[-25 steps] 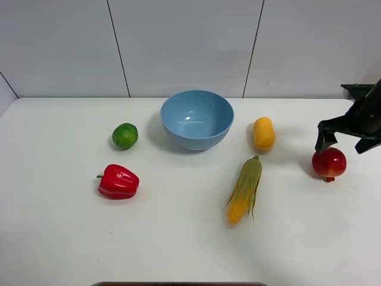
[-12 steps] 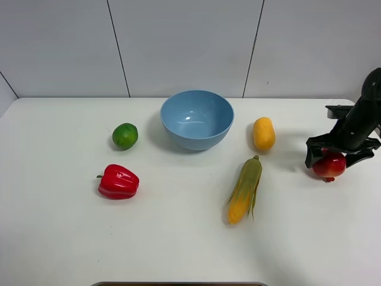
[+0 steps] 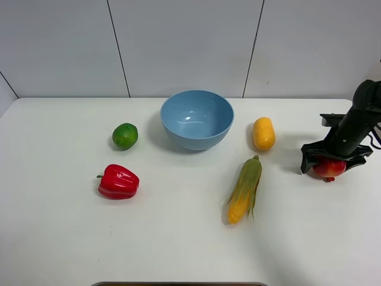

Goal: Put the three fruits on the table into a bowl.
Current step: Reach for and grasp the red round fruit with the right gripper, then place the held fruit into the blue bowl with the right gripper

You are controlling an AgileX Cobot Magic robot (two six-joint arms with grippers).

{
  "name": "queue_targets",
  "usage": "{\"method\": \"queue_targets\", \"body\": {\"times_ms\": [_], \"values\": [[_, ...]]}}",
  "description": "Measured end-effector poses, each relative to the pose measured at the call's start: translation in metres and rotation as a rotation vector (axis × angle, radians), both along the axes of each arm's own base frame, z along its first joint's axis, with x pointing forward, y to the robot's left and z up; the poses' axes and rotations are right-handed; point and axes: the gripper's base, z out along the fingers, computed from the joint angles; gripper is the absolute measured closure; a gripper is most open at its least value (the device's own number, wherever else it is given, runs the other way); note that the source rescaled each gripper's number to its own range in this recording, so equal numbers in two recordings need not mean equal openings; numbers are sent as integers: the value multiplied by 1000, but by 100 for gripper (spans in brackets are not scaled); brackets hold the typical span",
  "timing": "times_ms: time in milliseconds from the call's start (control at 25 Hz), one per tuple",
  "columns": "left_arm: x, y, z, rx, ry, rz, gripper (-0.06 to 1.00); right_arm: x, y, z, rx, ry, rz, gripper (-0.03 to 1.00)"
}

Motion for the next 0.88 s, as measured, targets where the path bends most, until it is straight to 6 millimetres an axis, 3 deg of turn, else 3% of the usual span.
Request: {"method": "queue_targets", "body": {"times_ms": [280,880], "values": [[0,0,0,1,0,-1,-6,2,-1,0,-3,-14,-2,52],[0,0,0,0,0,0,-6,2,1,0,10,-16,-16,52]]}}
